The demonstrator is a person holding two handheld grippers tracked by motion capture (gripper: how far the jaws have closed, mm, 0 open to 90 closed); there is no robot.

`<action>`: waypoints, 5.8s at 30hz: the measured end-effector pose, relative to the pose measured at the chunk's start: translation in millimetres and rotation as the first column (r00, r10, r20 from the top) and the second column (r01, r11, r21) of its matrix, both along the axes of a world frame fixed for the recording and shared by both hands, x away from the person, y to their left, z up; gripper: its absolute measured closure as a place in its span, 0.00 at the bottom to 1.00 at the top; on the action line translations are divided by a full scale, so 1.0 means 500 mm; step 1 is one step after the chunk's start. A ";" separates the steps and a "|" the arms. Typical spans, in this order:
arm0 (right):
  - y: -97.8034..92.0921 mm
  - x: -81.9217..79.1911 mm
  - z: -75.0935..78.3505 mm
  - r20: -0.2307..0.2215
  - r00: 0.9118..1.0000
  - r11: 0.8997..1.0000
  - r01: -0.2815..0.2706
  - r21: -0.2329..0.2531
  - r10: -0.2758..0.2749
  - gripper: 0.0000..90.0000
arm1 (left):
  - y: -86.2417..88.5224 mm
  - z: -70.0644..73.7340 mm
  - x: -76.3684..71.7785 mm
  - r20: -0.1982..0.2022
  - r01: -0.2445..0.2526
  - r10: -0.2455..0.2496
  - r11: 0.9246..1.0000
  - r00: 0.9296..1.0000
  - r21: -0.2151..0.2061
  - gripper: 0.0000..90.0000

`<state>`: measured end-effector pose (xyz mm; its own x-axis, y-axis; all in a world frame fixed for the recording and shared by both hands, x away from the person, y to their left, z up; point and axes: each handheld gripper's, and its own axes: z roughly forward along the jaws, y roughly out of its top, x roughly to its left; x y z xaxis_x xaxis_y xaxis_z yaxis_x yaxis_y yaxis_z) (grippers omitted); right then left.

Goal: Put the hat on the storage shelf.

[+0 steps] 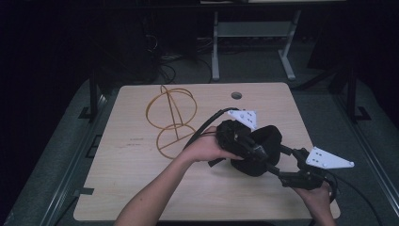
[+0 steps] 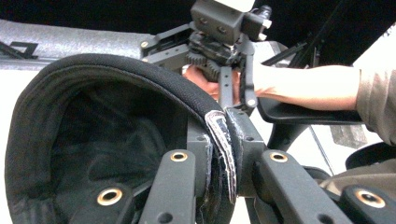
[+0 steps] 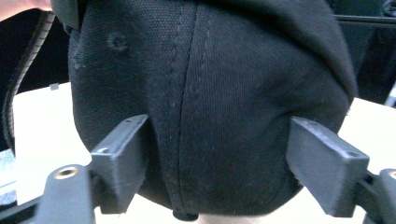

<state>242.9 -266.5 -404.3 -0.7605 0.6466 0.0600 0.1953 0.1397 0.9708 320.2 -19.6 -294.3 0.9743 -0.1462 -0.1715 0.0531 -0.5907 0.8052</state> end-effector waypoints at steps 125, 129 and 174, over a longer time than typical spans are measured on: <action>0.104 0.181 0.360 -0.035 0.988 0.984 -0.150 -0.091 0.148 0.98 | 0.344 -0.237 -0.091 0.270 -0.512 0.484 0.858 0.833 0.043 0.28; 0.133 0.190 0.378 -0.032 0.986 0.982 -0.165 -0.094 0.163 0.98 | 0.346 -0.237 -0.090 0.257 -0.517 0.491 0.855 0.832 0.040 0.28; 0.480 0.345 0.449 -0.143 0.952 0.916 -0.301 -0.266 0.272 0.98 | 0.345 -0.239 -0.090 0.247 -0.499 0.476 0.866 0.844 0.037 0.28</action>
